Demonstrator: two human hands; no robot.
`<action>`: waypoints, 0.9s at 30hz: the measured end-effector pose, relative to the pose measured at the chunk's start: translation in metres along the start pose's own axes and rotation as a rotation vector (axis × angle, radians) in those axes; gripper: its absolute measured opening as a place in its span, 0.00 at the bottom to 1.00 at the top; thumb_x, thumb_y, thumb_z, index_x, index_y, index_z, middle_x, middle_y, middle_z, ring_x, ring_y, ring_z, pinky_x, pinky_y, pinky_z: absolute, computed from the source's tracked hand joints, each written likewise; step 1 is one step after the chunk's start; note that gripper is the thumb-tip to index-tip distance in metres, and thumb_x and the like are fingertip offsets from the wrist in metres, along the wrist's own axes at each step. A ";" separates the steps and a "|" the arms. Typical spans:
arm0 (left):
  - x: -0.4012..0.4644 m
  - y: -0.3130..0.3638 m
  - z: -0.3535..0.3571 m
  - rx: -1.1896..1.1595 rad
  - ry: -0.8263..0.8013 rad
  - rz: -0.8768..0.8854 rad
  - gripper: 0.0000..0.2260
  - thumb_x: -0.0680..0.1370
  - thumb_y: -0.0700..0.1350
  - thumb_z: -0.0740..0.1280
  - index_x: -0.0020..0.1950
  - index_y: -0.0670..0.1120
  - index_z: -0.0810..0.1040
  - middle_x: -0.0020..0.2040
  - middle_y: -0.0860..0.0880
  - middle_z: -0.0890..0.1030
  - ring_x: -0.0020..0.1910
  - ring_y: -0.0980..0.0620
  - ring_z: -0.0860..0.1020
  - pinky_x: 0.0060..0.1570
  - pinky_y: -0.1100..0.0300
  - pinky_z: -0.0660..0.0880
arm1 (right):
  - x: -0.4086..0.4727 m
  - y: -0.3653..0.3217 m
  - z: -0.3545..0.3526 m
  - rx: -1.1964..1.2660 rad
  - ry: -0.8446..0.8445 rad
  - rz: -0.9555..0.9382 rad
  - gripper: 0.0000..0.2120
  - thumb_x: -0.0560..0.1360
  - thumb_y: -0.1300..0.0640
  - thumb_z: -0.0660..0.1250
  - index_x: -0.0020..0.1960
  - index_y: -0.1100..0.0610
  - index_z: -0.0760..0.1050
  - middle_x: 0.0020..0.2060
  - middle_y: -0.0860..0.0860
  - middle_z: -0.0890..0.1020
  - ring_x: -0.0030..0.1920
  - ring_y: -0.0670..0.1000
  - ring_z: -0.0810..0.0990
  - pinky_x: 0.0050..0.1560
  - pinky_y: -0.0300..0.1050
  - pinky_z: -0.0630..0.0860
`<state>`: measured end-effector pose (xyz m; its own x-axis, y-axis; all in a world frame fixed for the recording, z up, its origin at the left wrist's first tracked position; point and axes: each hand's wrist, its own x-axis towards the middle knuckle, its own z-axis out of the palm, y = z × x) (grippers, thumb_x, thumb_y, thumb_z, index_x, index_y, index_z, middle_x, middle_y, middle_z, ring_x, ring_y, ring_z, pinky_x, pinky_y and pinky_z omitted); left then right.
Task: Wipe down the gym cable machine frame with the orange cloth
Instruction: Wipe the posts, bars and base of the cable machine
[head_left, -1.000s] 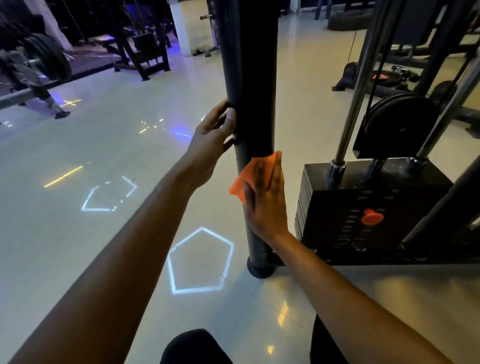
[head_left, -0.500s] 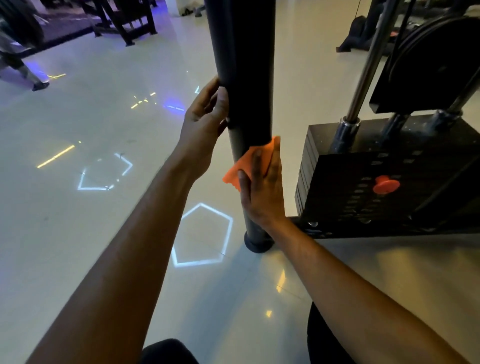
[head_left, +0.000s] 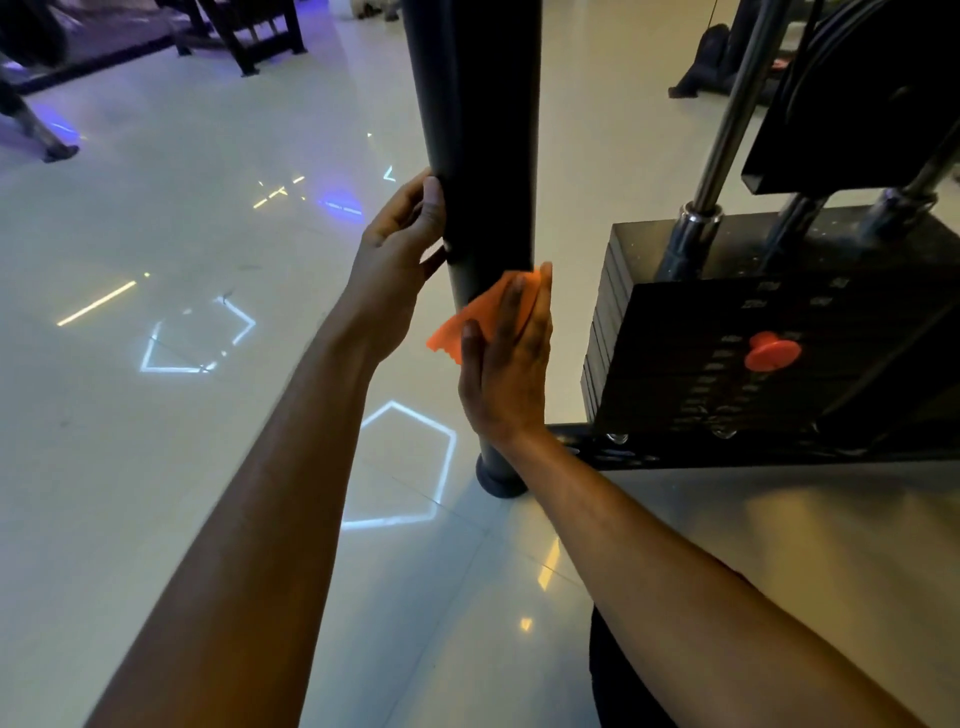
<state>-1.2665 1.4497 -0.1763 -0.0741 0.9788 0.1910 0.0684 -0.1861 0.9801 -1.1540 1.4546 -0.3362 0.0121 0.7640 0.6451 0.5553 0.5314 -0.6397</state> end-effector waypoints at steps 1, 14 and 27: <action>-0.002 -0.005 0.000 -0.009 -0.006 -0.014 0.20 0.90 0.53 0.59 0.80 0.47 0.73 0.73 0.47 0.81 0.74 0.50 0.78 0.75 0.48 0.74 | 0.008 -0.005 -0.003 0.019 0.020 -0.002 0.39 0.88 0.42 0.55 0.86 0.44 0.31 0.87 0.59 0.43 0.86 0.63 0.52 0.84 0.63 0.59; -0.022 -0.063 -0.002 -0.032 0.010 -0.066 0.21 0.88 0.50 0.65 0.81 0.50 0.72 0.73 0.51 0.81 0.73 0.52 0.79 0.70 0.51 0.79 | -0.005 0.005 0.013 0.029 0.055 0.075 0.37 0.89 0.43 0.58 0.87 0.49 0.38 0.87 0.61 0.46 0.85 0.64 0.56 0.78 0.69 0.66; -0.015 -0.058 -0.023 0.019 -0.066 -0.107 0.19 0.86 0.53 0.68 0.77 0.54 0.77 0.70 0.54 0.83 0.69 0.54 0.81 0.77 0.41 0.71 | -0.017 0.044 -0.001 -0.116 -0.103 -0.137 0.43 0.89 0.45 0.62 0.85 0.40 0.30 0.86 0.64 0.42 0.86 0.64 0.52 0.79 0.60 0.68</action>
<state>-1.2919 1.4435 -0.2350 -0.0162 0.9966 0.0803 0.0826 -0.0787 0.9935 -1.1293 1.4646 -0.3754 -0.1523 0.7238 0.6730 0.6384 0.5919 -0.4921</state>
